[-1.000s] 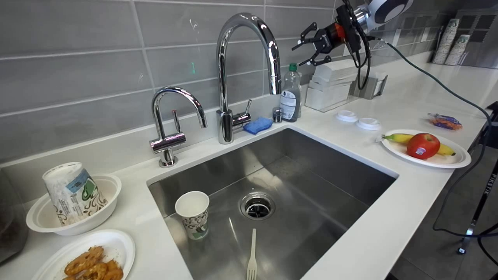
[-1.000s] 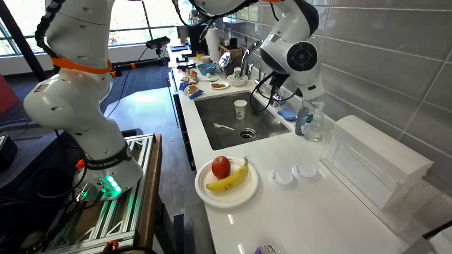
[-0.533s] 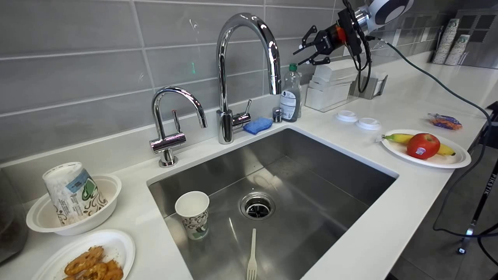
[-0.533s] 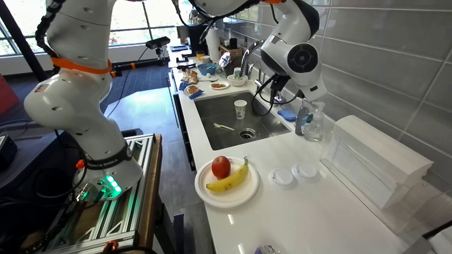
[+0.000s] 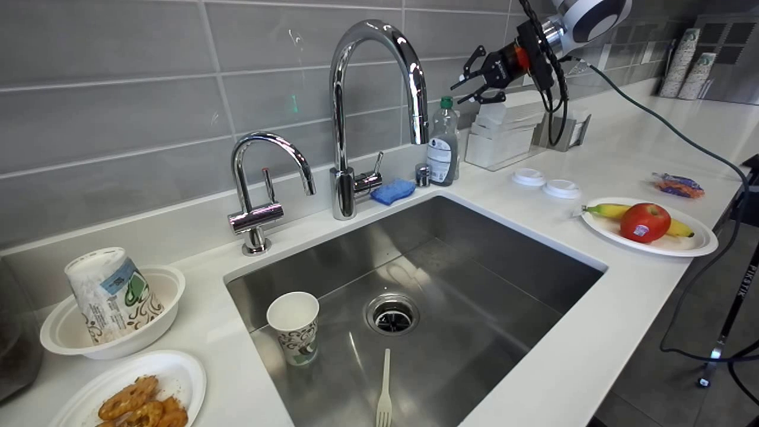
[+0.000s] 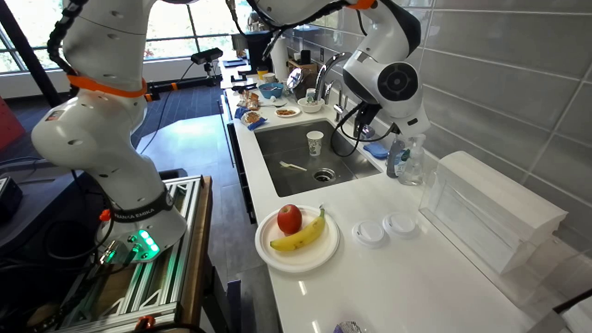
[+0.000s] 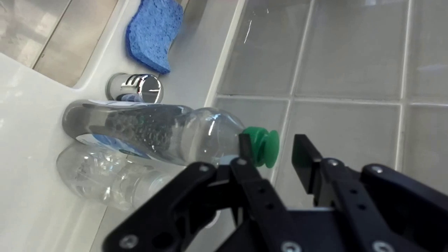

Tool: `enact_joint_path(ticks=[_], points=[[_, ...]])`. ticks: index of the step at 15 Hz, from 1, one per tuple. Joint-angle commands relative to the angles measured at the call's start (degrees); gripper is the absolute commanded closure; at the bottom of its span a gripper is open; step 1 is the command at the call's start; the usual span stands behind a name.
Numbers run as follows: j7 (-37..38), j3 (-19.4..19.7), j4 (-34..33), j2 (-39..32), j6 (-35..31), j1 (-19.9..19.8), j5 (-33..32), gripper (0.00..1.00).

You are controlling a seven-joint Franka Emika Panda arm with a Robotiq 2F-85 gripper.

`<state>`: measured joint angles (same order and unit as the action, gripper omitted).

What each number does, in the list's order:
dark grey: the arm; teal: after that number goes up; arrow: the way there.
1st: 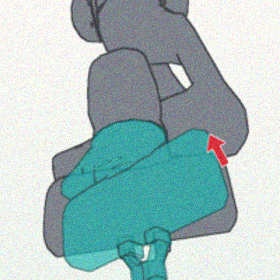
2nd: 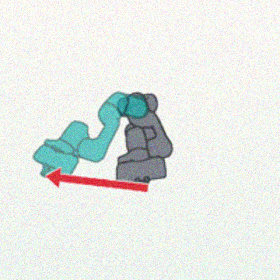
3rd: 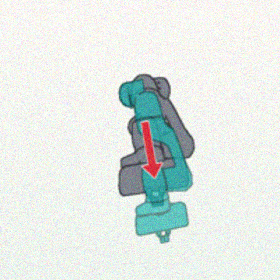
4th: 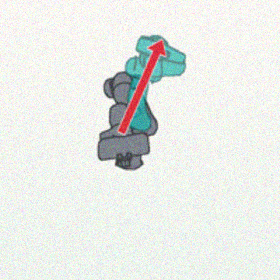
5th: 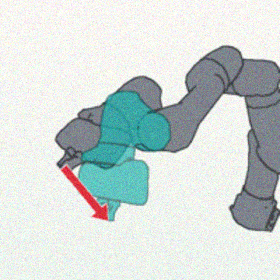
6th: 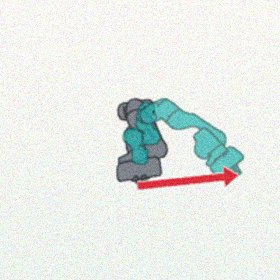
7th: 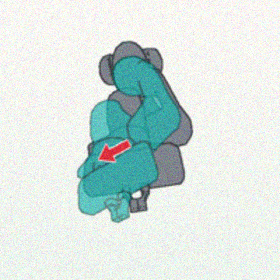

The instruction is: Open the soap bottle

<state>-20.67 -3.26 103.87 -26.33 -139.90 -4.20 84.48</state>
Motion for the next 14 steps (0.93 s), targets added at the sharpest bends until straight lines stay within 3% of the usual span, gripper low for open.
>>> enact_joint_path(ticks=[1, 10, 14], points=[[-1.3, 0.8, -0.6, -1.1, 1.0, 1.0, 1.4, 0.67], [-0.7, 1.0, -1.5, -1.5, 0.7, 2.1, 0.3, 0.86], [-0.7, 1.3, -1.9, -1.6, 0.6, 1.9, 0.5, 0.87]])
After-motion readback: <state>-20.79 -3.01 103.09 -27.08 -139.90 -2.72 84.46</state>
